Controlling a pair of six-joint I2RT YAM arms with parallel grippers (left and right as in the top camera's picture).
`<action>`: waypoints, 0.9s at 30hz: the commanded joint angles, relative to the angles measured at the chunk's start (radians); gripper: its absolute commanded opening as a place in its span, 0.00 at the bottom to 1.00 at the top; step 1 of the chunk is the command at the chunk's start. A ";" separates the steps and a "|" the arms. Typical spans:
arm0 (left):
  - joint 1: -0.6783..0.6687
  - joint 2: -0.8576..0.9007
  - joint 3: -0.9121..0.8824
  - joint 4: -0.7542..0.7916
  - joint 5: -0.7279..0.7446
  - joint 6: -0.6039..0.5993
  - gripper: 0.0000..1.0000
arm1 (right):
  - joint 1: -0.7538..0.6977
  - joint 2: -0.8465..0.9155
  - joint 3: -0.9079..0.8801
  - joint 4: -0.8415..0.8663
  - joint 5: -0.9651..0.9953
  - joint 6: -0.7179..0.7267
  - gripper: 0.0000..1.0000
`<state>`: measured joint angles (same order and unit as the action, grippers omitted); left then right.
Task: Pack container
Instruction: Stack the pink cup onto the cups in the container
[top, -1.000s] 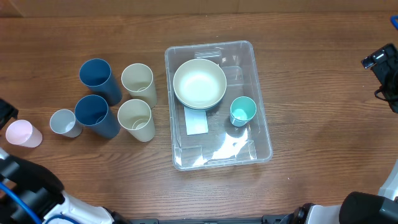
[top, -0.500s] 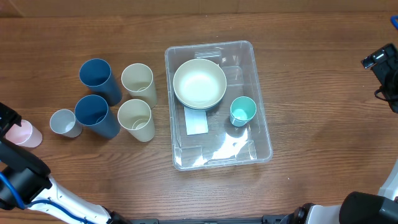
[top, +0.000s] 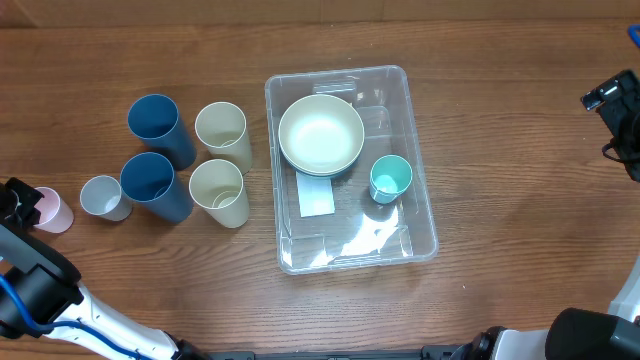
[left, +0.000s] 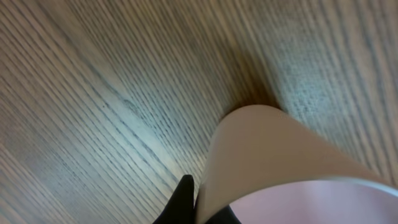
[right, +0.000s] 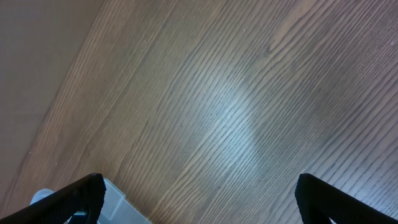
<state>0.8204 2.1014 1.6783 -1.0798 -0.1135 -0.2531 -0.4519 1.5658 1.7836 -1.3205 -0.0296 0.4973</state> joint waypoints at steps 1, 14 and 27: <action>0.004 -0.021 0.087 -0.076 0.060 0.002 0.04 | -0.002 0.000 0.003 0.005 -0.002 0.005 1.00; -0.629 -0.505 0.557 -0.354 0.407 0.240 0.04 | -0.002 0.000 0.003 0.005 -0.002 0.005 1.00; -1.566 -0.153 0.529 -0.313 0.008 0.327 0.04 | -0.002 0.000 0.003 0.005 -0.002 0.005 1.00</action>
<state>-0.7033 1.8549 2.2116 -1.4197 -0.0467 0.0525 -0.4519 1.5658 1.7836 -1.3205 -0.0296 0.4976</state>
